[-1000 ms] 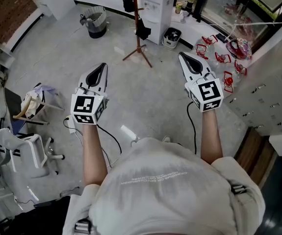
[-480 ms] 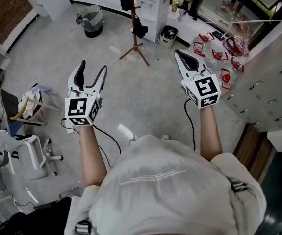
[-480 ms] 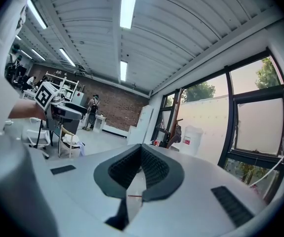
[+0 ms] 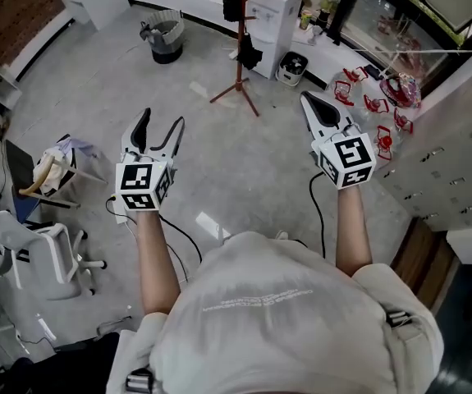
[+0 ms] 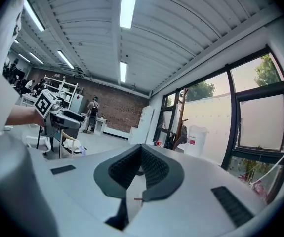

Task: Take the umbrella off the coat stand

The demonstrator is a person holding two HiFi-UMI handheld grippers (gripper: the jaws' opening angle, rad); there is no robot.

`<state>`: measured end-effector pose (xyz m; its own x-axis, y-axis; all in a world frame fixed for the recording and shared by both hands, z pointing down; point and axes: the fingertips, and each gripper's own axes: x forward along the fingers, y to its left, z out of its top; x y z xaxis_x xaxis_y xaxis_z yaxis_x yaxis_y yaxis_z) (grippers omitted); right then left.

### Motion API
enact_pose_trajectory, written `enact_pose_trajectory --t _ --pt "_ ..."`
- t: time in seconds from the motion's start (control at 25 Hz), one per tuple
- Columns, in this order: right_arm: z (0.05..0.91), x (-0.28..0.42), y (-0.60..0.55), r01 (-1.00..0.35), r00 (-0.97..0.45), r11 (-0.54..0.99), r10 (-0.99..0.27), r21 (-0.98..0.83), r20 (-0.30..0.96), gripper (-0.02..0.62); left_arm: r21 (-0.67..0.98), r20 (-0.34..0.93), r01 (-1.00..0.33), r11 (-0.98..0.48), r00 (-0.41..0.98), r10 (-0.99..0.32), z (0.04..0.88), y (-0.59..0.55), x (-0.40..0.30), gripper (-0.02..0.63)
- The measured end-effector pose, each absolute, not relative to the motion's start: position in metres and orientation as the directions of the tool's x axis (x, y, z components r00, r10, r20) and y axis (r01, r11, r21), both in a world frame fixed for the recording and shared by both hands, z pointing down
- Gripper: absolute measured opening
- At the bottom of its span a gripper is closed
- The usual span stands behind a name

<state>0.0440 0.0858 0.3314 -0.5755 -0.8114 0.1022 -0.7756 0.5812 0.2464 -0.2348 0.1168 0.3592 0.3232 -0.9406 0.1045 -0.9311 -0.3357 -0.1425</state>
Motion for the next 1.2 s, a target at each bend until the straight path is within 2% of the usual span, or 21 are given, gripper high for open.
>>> enact_pose_trajectory --t 0.24,0.68,1.2 --pt "0.339 0.013 0.095 -0.782 -0.561 0.572 -0.819 0.246 0.121 0.025 -0.136 0.206 -0.922 -0.362 0.331 -0.921 0.386 0.117 -0.268 0.325" --pt "0.356 0.012 0.08 -0.807 -0.521 0.55 -0.834 0.214 0.181 0.025 -0.051 0.24 -0.916 -0.398 0.376 -0.895 0.413 0.101 -0.266 0.328" --pt "0.367 0.028 -0.055 -0.794 -0.581 0.595 -0.803 0.124 0.131 0.024 -0.084 0.243 -0.947 -0.311 0.283 -0.928 0.399 -0.011 -0.253 0.328"
